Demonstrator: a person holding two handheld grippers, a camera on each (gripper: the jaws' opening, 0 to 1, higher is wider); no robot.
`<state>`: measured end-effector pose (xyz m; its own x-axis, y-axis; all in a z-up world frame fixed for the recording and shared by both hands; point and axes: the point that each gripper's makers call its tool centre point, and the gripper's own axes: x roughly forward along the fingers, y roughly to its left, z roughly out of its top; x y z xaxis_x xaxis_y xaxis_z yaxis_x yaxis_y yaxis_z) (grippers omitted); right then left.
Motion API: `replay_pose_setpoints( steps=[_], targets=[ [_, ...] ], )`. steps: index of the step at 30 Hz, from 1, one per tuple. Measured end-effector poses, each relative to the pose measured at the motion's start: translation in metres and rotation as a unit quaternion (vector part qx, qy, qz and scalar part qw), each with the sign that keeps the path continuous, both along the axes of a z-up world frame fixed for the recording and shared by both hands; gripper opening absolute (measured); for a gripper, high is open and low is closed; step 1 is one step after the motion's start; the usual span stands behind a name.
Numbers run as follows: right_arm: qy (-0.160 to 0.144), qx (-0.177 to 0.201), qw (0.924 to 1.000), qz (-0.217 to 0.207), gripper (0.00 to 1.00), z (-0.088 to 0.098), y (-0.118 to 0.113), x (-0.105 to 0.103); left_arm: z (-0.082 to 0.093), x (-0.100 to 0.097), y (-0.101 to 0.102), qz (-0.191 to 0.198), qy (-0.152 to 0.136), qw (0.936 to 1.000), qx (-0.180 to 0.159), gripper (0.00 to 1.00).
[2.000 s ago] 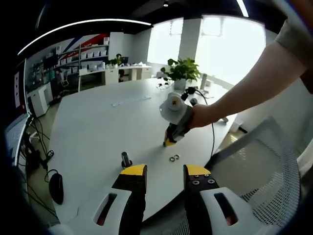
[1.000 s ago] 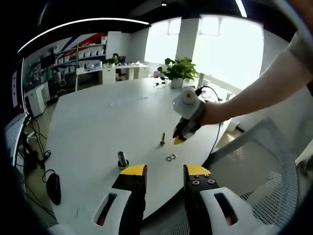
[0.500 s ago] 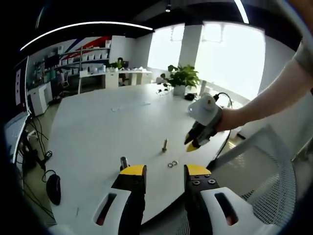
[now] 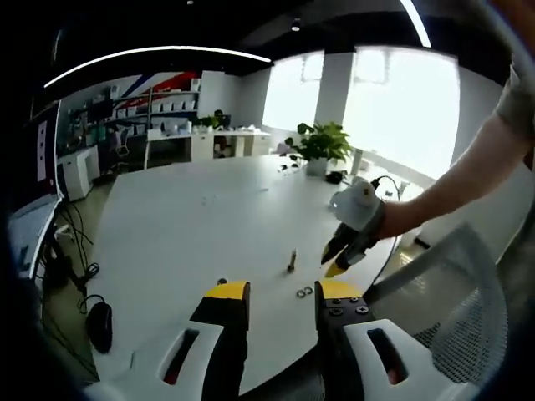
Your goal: Place the washer onto the threaded stud by aligning its center hole with the stud, sliding it down to the base, and recovering from edge contact or off-axis alignment until the washer reaches the visible bottom stop.
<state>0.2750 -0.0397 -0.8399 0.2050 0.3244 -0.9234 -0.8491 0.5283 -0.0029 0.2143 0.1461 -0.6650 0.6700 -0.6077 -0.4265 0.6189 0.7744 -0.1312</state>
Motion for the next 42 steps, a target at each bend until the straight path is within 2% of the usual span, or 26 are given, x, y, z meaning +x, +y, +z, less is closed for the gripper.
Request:
replay_pose_setpoints(
  steps=[3,5,7,8,10,20,24,31,34,42],
  targets=[
    [0.003,0.007,0.9998,0.017,0.24,-0.005,0.002,0.000,-0.002,0.000,-0.001,0.000,0.002,1.0000,0.005,0.30],
    [0.001,0.013,0.9996,0.024,0.24,-0.007,0.005,0.001,0.002,0.003,0.003,0.011,-0.017,0.9995,0.024,0.28],
    [0.004,0.019,0.9995,0.026,0.24,-0.009,0.007,0.000,0.008,0.004,0.004,0.021,-0.025,0.9994,0.013,0.28],
    [0.005,0.022,0.9993,0.029,0.24,-0.010,0.009,-0.001,0.008,0.006,0.005,0.026,-0.021,0.9994,0.007,0.29],
    [0.004,0.027,0.9988,0.041,0.25,-0.011,0.013,-0.003,0.002,0.008,0.009,0.033,-0.009,0.9993,0.014,0.30],
    [0.004,0.033,0.9973,0.065,0.25,-0.016,0.020,-0.007,0.004,0.011,0.016,0.052,-0.020,0.9982,0.023,0.29],
    [0.002,0.032,0.9967,0.074,0.26,-0.017,0.021,-0.007,0.002,0.011,0.015,0.051,-0.012,0.9984,0.019,0.29],
    [0.001,0.033,0.9967,0.074,0.26,-0.022,0.024,-0.003,-0.005,0.009,0.010,0.038,-0.004,0.9984,0.042,0.29],
    [-0.002,0.035,0.9965,0.076,0.26,-0.020,0.027,0.000,-0.005,0.007,0.009,0.034,-0.010,0.9982,0.048,0.29],
    [0.005,0.033,0.9957,0.087,0.26,-0.023,0.026,-0.002,-0.003,0.011,0.017,0.051,-0.009,0.9979,0.039,0.29]
  ],
)
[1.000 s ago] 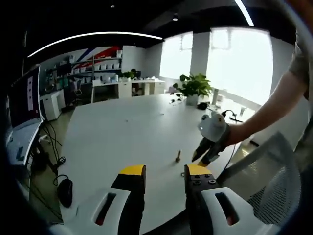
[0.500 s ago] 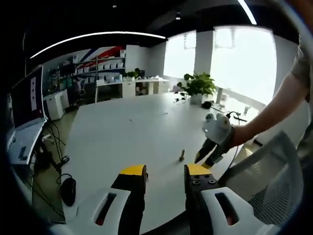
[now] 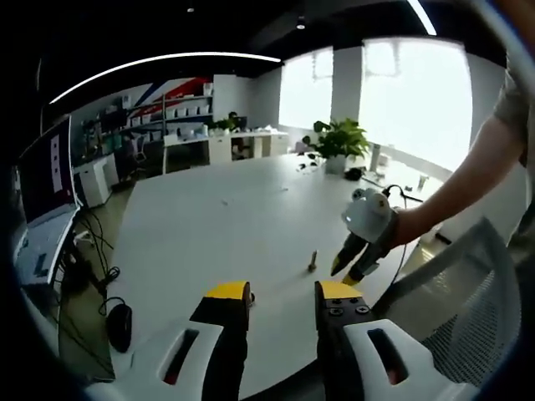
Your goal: Place the washer onto the threaded stud by aligning its center hole with the stud, sliding it down to the base, and recovering from edge contact or off-axis alignment until the washer reaches the visible bottom stop.
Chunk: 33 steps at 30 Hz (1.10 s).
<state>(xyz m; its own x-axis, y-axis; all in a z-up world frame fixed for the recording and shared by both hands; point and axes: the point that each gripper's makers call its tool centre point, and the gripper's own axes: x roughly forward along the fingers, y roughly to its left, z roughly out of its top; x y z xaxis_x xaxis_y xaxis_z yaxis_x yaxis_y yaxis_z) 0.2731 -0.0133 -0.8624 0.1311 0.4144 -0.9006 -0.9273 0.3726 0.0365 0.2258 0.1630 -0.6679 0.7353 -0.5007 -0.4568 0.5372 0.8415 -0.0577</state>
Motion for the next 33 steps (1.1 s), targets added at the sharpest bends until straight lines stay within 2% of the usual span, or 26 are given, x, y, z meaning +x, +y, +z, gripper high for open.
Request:
replay_pose_setpoints(
  steps=[6,10,14,19,23,29,30,33],
  targets=[
    [0.002,0.015,0.9999,-0.003,0.26,0.000,0.005,0.002,0.000,0.001,0.004,0.016,0.000,0.9999,0.003,0.29],
    [0.000,0.009,0.9999,0.006,0.26,-0.002,0.006,0.002,-0.005,0.000,0.001,0.010,0.010,0.9999,0.008,0.29],
    [0.003,0.022,0.9997,-0.008,0.26,-0.002,0.009,0.004,-0.006,-0.002,-0.002,0.000,0.012,0.9999,0.012,0.29],
    [0.001,0.016,0.9999,0.004,0.26,-0.003,0.011,0.000,-0.005,-0.001,-0.002,0.000,0.011,0.9999,0.006,0.29],
    [0.009,0.023,0.9996,-0.011,0.26,-0.005,0.014,0.005,-0.006,-0.002,-0.002,-0.002,0.012,0.9999,0.011,0.29],
    [0.012,0.005,0.9999,-0.007,0.25,-0.016,0.016,0.007,-0.007,-0.004,-0.003,-0.005,0.012,0.9998,0.014,0.29],
    [0.004,0.011,0.9999,-0.003,0.25,-0.014,0.018,0.009,-0.007,-0.004,-0.003,-0.006,0.012,0.9998,0.013,0.29],
    [0.009,0.000,1.0000,0.004,0.24,-0.012,0.018,0.009,-0.006,-0.005,-0.005,-0.010,0.013,0.9998,0.010,0.29]
  ],
)
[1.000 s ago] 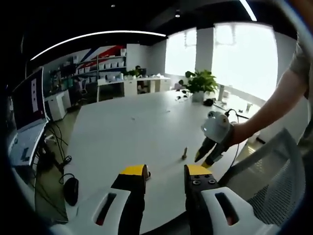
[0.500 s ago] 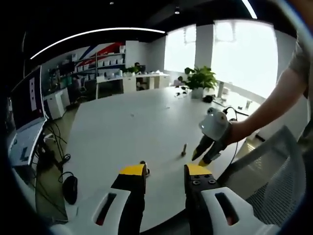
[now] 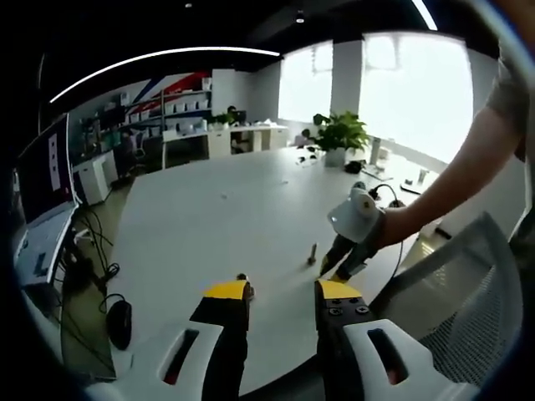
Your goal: Place the washer onto the threaded stud by aligning its center hole with the stud, sliding it down to the base, and recovering from edge contact or off-axis alignment until the washer reaches the visible bottom stop.
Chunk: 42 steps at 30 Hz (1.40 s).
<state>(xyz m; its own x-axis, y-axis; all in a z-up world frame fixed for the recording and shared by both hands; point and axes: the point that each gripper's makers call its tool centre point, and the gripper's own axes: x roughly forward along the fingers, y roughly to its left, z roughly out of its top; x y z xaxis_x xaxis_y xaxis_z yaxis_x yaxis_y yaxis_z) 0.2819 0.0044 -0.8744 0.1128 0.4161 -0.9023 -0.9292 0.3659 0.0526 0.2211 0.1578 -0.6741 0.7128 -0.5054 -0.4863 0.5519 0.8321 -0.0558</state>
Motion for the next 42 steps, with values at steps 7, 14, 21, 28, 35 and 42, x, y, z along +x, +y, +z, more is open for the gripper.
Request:
replay_pose_setpoints(
  steps=[7,14,21,28,35,42],
  targets=[
    [-0.018,-0.024,0.9981,0.055,0.24,-0.002,-0.009,-0.007,0.001,0.001,0.002,0.002,-0.001,0.9999,-0.010,0.29],
    [-0.028,-0.029,0.9965,0.073,0.21,-0.002,-0.013,-0.010,0.001,0.000,0.001,0.001,0.000,0.9999,-0.011,0.29],
    [-0.036,-0.030,0.9950,0.088,0.14,-0.004,-0.014,-0.012,-0.002,-0.001,-0.002,-0.007,0.007,0.9999,-0.004,0.29],
    [-0.037,-0.022,0.9960,0.079,0.14,-0.003,-0.016,-0.012,-0.005,-0.002,-0.003,-0.009,0.012,0.9999,0.000,0.29],
    [-0.038,-0.021,0.9958,0.080,0.10,-0.004,-0.022,-0.011,-0.008,-0.003,-0.003,-0.013,0.017,0.9997,0.007,0.29],
    [-0.013,0.006,0.9986,0.051,0.13,-0.002,-0.026,-0.012,-0.007,-0.003,-0.002,-0.010,0.012,0.9999,0.007,0.29]
  ],
)
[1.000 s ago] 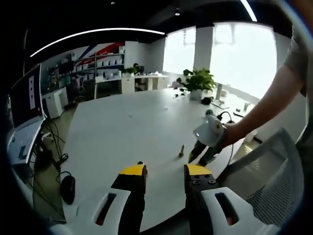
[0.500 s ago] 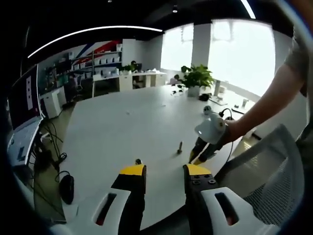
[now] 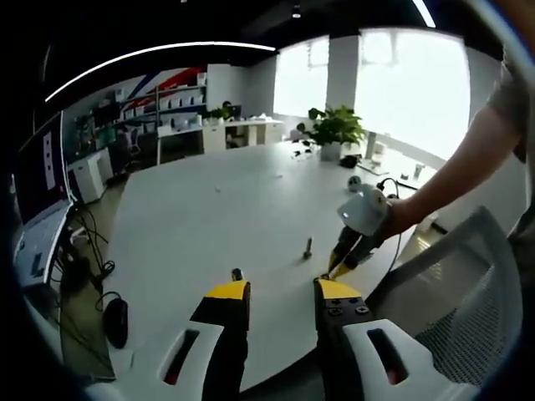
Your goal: Place the washer onto the threaded stud by aligning its center hole with the stud, sliding it down to the base, and recovering from edge contact or off-axis alignment until the washer reaches the visible bottom stop.
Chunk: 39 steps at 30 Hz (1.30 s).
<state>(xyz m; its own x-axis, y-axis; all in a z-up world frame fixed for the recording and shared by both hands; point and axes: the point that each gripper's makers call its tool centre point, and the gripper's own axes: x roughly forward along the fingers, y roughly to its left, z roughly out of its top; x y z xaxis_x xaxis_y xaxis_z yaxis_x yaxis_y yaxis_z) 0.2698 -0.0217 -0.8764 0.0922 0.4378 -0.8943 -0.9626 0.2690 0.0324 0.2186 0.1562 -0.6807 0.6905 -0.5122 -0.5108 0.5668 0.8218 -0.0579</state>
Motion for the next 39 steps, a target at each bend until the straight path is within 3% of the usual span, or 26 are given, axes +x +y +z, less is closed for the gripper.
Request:
replay_pose_setpoints(
  steps=[8,17,19,27,31,34,36,39],
  targets=[
    [0.022,0.016,0.9996,0.004,0.18,0.001,0.003,-0.004,0.001,0.001,-0.001,-0.001,-0.003,1.0000,0.002,0.29],
    [-0.003,0.002,0.9999,0.017,0.20,0.001,0.018,0.000,0.001,0.001,0.000,0.003,-0.004,1.0000,0.004,0.29],
    [-0.018,-0.016,0.9987,0.045,0.17,0.000,0.016,0.002,0.000,0.000,-0.001,0.000,-0.002,1.0000,0.007,0.29],
    [-0.021,-0.037,0.9961,0.077,0.15,-0.001,0.017,0.001,0.000,0.000,0.000,0.000,-0.003,0.9999,0.010,0.29],
    [-0.013,-0.034,0.9965,0.075,0.15,-0.001,0.014,0.003,-0.001,0.000,0.000,0.000,-0.001,1.0000,0.009,0.29],
    [-0.007,-0.042,0.9963,0.074,0.09,-0.002,0.005,0.005,-0.001,0.000,0.000,0.001,-0.001,0.9999,0.010,0.29],
    [0.019,-0.034,0.9978,0.054,0.11,-0.002,0.002,0.002,-0.001,0.000,-0.001,0.000,-0.002,0.9999,0.010,0.29],
    [0.028,-0.034,0.9974,0.057,0.15,-0.001,0.003,0.000,-0.001,0.001,-0.001,-0.001,-0.002,1.0000,0.008,0.29]
  ],
)
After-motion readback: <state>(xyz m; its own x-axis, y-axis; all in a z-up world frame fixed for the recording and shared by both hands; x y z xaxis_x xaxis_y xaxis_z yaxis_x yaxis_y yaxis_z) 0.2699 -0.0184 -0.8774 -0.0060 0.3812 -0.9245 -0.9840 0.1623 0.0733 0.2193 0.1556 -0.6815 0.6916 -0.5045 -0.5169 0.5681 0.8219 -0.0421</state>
